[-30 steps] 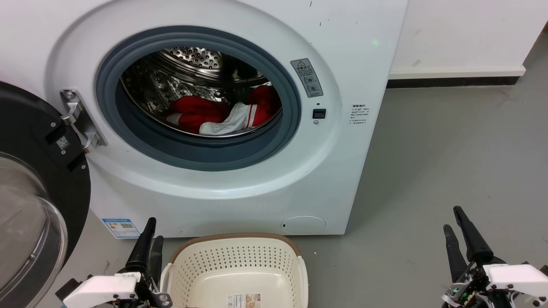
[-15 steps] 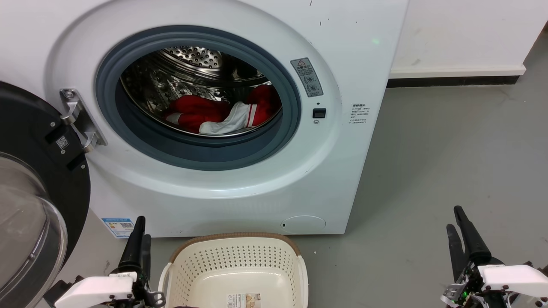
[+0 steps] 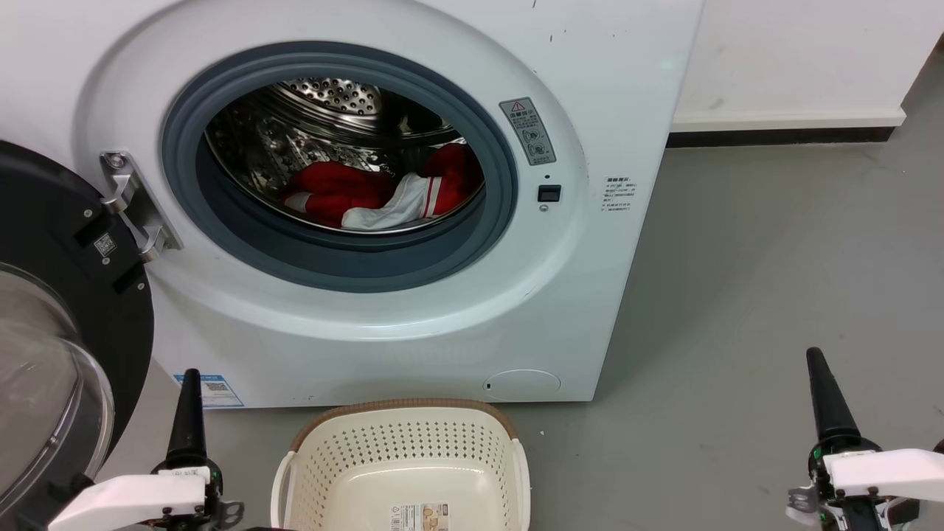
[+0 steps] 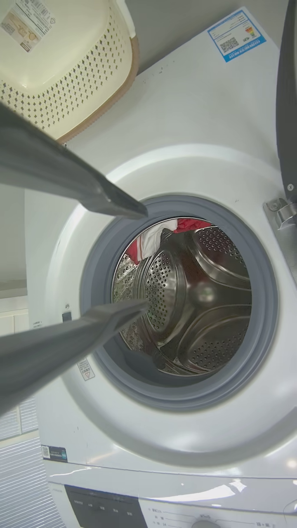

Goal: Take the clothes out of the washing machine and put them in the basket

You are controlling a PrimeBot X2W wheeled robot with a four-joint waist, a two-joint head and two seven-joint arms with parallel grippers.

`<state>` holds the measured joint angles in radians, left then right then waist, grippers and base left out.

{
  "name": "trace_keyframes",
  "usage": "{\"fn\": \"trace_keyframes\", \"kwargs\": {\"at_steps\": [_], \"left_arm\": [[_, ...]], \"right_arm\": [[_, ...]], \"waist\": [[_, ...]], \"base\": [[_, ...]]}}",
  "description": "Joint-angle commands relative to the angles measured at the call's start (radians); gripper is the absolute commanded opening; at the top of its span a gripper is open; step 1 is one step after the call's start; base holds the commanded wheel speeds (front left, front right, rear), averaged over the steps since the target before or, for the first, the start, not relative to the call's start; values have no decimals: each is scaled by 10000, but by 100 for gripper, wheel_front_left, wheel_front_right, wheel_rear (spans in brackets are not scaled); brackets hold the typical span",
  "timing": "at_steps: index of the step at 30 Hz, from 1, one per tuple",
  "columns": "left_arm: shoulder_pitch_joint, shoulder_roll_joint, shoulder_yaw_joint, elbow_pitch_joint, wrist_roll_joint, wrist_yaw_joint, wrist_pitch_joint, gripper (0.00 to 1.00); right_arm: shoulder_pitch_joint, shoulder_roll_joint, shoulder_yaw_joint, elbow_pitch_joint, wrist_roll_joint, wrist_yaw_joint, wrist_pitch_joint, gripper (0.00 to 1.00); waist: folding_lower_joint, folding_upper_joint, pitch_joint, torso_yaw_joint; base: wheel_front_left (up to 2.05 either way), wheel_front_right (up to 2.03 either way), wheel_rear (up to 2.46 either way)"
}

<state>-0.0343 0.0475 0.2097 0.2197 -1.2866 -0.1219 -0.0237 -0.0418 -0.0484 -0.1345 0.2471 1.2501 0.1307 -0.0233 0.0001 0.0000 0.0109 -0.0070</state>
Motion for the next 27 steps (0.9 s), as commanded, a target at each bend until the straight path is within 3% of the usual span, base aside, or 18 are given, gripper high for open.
{"fn": "trace_keyframes", "kwargs": {"at_steps": [1,9,16,23,27], "left_arm": [[-188,21,160,-404,531,61,-142,100],[-150,23,86,-1406,2186,677,-426,100],[-29,24,-362,-2029,3406,1096,-628,100],[191,27,-878,-2576,4431,1103,-843,100],[281,28,-915,-2642,4604,812,-969,100]], "right_arm": [[-306,-25,-55,-361,-864,2,-145,100],[-355,-27,2,-1463,-3681,1,-430,100],[-288,-27,141,-2136,-5383,1,-630,100],[-144,-28,533,-2508,-6895,1,-855,100],[-85,-27,728,-2594,-7651,1,-968,100]], "waist": [[0,0,15,-3],[0,0,92,-26],[0,0,137,-49],[0,0,175,-82],[0,0,200,-97]], "base": [[0,0,0],[0,0,0],[0,0,0],[0,0,0],[0,0,0]]}}
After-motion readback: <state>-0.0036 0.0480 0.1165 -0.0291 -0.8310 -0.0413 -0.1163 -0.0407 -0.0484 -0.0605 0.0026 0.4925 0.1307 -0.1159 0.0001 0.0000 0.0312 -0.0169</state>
